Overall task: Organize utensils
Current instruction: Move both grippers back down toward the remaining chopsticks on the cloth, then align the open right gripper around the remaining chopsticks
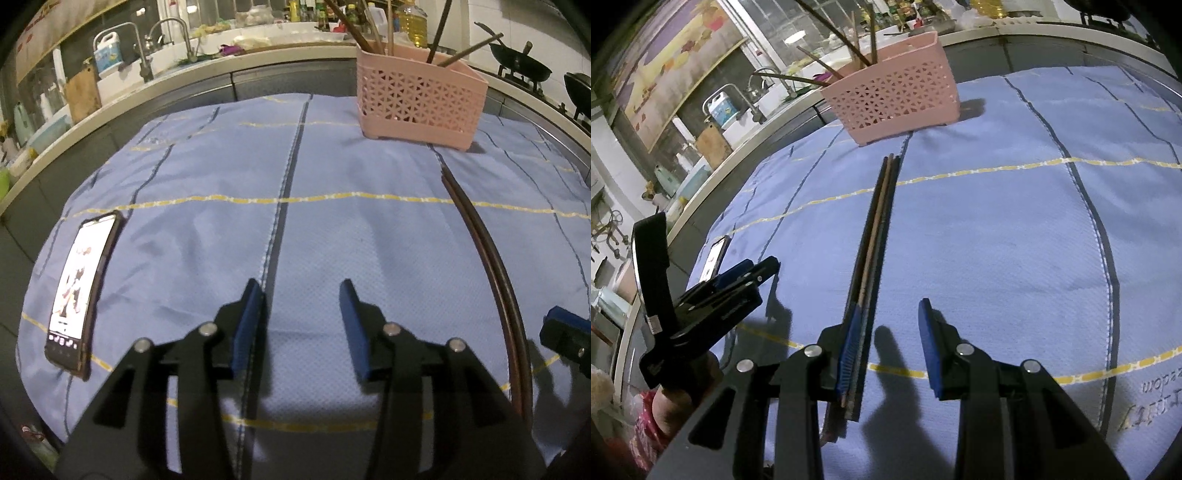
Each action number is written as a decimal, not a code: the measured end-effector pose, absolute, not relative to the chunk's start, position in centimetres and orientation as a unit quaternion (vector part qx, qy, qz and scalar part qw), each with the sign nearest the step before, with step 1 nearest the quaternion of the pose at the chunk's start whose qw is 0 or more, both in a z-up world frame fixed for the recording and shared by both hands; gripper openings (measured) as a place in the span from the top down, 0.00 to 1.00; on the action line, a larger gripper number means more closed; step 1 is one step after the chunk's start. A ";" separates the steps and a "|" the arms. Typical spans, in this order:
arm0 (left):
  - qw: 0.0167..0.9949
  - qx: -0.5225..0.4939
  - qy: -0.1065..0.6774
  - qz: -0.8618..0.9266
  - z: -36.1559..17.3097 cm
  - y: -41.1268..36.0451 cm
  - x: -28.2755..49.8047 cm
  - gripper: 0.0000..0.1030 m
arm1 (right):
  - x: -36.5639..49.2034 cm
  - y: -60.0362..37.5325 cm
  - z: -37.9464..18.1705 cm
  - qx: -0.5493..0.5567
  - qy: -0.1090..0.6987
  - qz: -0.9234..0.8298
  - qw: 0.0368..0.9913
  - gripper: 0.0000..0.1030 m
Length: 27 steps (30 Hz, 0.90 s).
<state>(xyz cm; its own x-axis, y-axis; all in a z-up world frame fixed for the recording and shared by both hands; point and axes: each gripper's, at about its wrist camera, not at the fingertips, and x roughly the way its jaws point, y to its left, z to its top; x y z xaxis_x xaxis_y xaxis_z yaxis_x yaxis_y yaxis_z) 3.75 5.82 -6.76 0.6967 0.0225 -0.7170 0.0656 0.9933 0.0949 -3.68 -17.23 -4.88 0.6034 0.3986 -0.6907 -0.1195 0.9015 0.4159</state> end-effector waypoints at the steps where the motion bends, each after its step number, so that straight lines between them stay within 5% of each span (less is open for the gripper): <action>1: 0.919 0.055 0.391 -0.012 -6.7 5.8 3.8 0.58 | -3.7 -17.0 -4.8 0.163 0.419 0.148 0.881 0.68; 27: 0.911 0.044 0.409 -0.014 -6.7 6.1 4.1 0.58 | -3.4 -15.0 -5.0 0.098 0.423 0.130 0.892 0.68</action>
